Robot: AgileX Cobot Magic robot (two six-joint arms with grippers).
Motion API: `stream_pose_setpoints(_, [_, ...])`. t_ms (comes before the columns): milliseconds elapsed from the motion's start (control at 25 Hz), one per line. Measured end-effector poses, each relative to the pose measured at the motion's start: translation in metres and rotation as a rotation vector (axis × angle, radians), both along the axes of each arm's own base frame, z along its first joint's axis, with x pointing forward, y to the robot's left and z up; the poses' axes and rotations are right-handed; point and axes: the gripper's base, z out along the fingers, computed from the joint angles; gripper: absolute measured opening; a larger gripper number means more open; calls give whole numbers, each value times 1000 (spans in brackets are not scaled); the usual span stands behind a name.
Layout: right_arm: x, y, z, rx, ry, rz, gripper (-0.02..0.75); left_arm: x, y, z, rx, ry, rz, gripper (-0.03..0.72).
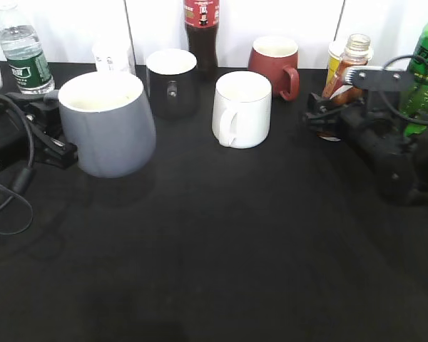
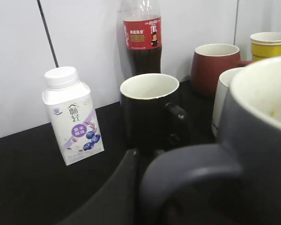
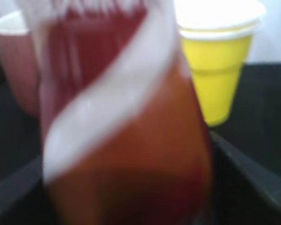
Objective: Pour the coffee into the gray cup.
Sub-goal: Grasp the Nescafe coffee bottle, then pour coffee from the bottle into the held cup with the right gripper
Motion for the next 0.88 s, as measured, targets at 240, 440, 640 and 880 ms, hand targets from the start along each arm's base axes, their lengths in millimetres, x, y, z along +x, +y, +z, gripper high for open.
stream_pose_setpoints(240, [5, 2, -5, -83, -13, 11, 532, 0, 0, 0, 0, 0, 0, 52])
stream_pose_setpoints(440, [-41, -7, 36, -107, -54, 75, 532, 0, 0, 0, 0, 0, 0, 52])
stream_pose_setpoints(640, [-81, 11, 105, -111, -179, 322, 530, -3, -5, -1, 42, -13, -71, 52])
stream_pose_setpoints(880, [-95, 87, 134, -165, -135, 576, 530, -7, -10, -2, 82, -24, -150, 52])
